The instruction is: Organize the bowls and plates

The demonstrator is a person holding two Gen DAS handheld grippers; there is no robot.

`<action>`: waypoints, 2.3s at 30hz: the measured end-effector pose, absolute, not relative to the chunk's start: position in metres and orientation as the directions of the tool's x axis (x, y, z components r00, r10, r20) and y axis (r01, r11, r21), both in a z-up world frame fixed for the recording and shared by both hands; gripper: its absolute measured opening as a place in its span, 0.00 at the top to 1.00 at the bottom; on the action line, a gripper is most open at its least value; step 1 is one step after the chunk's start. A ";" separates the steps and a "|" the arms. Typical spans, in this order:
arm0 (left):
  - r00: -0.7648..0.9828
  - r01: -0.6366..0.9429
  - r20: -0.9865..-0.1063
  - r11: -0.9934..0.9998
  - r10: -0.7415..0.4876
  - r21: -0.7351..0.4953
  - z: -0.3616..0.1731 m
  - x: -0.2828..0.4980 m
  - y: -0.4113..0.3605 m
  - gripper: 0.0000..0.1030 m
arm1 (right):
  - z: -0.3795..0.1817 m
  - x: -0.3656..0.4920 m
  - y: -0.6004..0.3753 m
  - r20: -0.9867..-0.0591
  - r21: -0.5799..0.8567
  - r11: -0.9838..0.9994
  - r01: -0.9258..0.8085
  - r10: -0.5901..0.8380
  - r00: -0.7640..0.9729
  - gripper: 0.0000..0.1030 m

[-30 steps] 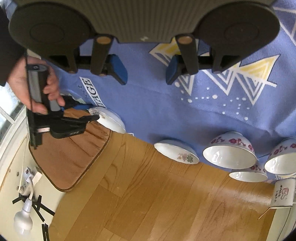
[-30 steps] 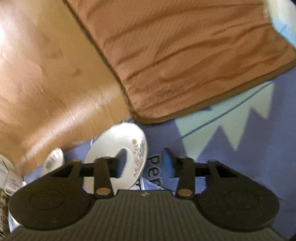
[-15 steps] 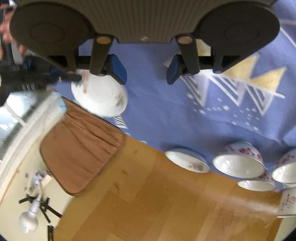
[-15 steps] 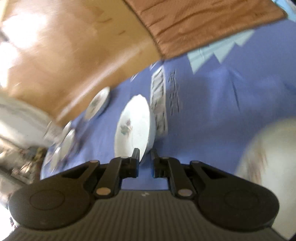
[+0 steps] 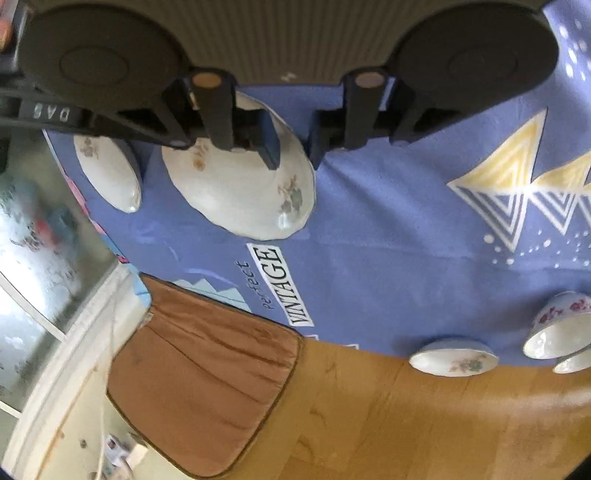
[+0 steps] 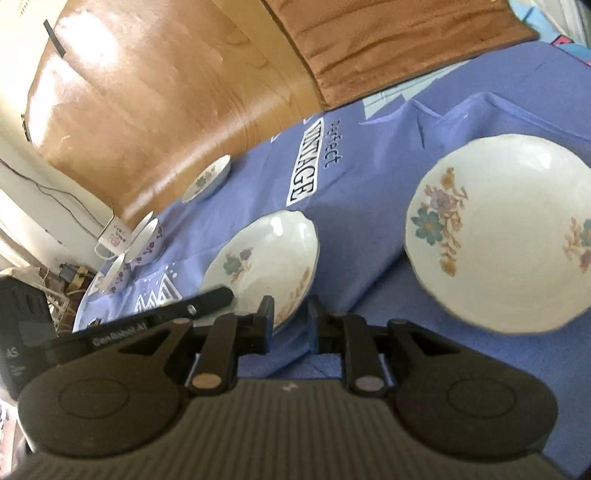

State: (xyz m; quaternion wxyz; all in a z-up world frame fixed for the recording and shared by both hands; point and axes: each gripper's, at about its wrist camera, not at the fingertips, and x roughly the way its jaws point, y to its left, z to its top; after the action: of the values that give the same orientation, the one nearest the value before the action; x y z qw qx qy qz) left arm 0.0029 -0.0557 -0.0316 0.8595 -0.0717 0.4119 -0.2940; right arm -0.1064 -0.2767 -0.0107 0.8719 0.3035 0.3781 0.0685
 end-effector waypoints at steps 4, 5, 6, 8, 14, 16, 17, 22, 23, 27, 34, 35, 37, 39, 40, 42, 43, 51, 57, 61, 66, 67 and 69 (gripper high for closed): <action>0.447 0.467 -0.634 0.769 -0.631 -0.437 -0.020 -0.001 -0.063 0.84 | -0.001 -0.121 -0.294 -0.570 0.591 0.800 0.101 0.325 0.755 0.81; 0.432 0.485 -0.620 0.748 -0.655 -0.453 -0.015 -0.003 -0.070 0.84 | 0.004 -0.126 -0.303 -0.550 0.601 0.792 0.105 0.315 0.773 0.82; 0.422 0.509 -0.608 0.731 -0.672 -0.454 -0.010 -0.006 -0.079 0.84 | 0.007 -0.132 -0.310 -0.537 0.604 0.790 0.110 0.300 0.789 0.82; 0.409 0.557 -0.597 0.707 -0.690 -0.435 -0.002 -0.014 -0.102 0.84 | 0.015 -0.146 -0.328 -0.518 0.592 0.795 0.131 0.252 0.817 0.83; 0.345 0.650 -0.622 0.657 -0.703 -0.381 -0.003 -0.026 -0.175 0.83 | 0.013 -0.168 -0.376 -0.532 0.550 0.797 0.249 0.104 0.840 0.83; 0.325 0.656 -0.633 0.650 -0.703 -0.385 -0.007 -0.028 -0.186 0.83 | 0.006 -0.172 -0.386 -0.541 0.548 0.790 0.276 0.083 0.837 0.83; 0.318 0.658 -0.638 0.648 -0.701 -0.384 -0.010 -0.029 -0.190 0.83 | 0.003 -0.173 -0.390 -0.545 0.543 0.790 0.283 0.075 0.835 0.83; 0.306 0.671 -0.656 0.645 -0.689 -0.364 -0.017 -0.033 -0.201 0.82 | -0.001 -0.176 -0.392 -0.551 0.506 0.811 0.295 0.040 0.834 0.82; 0.304 0.677 -0.657 0.642 -0.690 -0.361 -0.017 -0.034 -0.201 0.82 | -0.001 -0.177 -0.392 -0.548 0.494 0.819 0.292 0.033 0.836 0.80; 0.316 0.697 -0.657 0.638 -0.685 -0.329 -0.012 -0.041 -0.201 0.75 | 0.003 -0.179 -0.385 -0.537 0.388 0.869 0.308 -0.059 0.841 0.61; 0.396 0.702 -0.599 0.650 -0.695 -0.291 0.005 -0.045 -0.169 0.57 | 0.011 -0.180 -0.381 -0.482 0.302 0.893 0.335 -0.161 0.862 0.51; 0.405 0.692 -0.594 0.657 -0.695 -0.298 0.006 -0.041 -0.162 0.56 | 0.013 -0.179 -0.380 -0.472 0.302 0.895 0.327 -0.157 0.867 0.51; 0.416 0.669 -0.585 0.670 -0.696 -0.321 0.008 -0.032 -0.148 0.56 | 0.019 -0.174 -0.374 -0.465 0.285 0.906 0.312 -0.154 0.872 0.51; 0.440 0.646 -0.572 0.686 -0.692 -0.333 0.009 -0.024 -0.131 0.56 | 0.027 -0.167 -0.365 -0.451 0.290 0.915 0.279 -0.126 0.884 0.51; 0.461 0.629 -0.566 0.701 -0.684 -0.335 0.008 -0.018 -0.118 0.56 | 0.031 -0.163 -0.360 -0.445 0.291 0.921 0.259 -0.109 0.889 0.51; 0.503 0.592 -0.564 0.737 -0.655 -0.328 0.005 -0.007 -0.094 0.56 | 0.038 -0.154 -0.349 -0.437 0.288 0.935 0.208 -0.065 0.897 0.51; 0.535 0.564 -0.564 0.763 -0.628 -0.315 0.003 -0.001 -0.077 0.56 | 0.041 -0.148 -0.342 -0.436 0.292 0.939 0.179 -0.036 0.899 0.51; 0.715 0.325 -0.578 0.919 -0.393 -0.223 -0.030 0.040 0.027 0.56 | 0.046 -0.040 -0.290 -0.505 0.515 0.857 -0.028 0.329 0.798 0.54; 0.722 0.284 -0.557 0.910 -0.410 -0.302 -0.046 0.049 0.045 0.56 | 0.029 0.073 -0.229 -0.590 0.516 0.855 -0.050 0.397 0.703 0.56; 0.720 0.284 -0.547 0.900 -0.428 -0.330 -0.048 0.049 0.049 0.56 | 0.008 0.131 -0.213 -0.632 0.538 0.843 0.021 0.387 0.671 0.56; 0.718 0.283 -0.544 0.896 -0.434 -0.342 -0.051 0.051 0.053 0.56 | -0.006 0.167 -0.196 -0.672 0.490 0.870 0.057 0.335 0.661 0.55; 0.717 0.284 -0.543 0.895 -0.437 -0.345 -0.051 0.051 0.055 0.56 | -0.009 0.171 -0.192 -0.681 0.485 0.872 0.068 0.327 0.656 0.55; 0.716 0.284 -0.541 0.892 -0.441 -0.352 -0.051 0.051 0.055 0.56 | -0.014 0.180 -0.188 -0.692 0.483 0.872 0.085 0.320 0.647 0.55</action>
State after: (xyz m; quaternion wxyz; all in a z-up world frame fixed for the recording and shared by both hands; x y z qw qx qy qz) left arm 0.0512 0.0554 -0.0514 0.9181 -0.1225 0.3211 -0.1975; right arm 0.1796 -0.1883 -0.0136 0.8740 0.2441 0.4147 0.0674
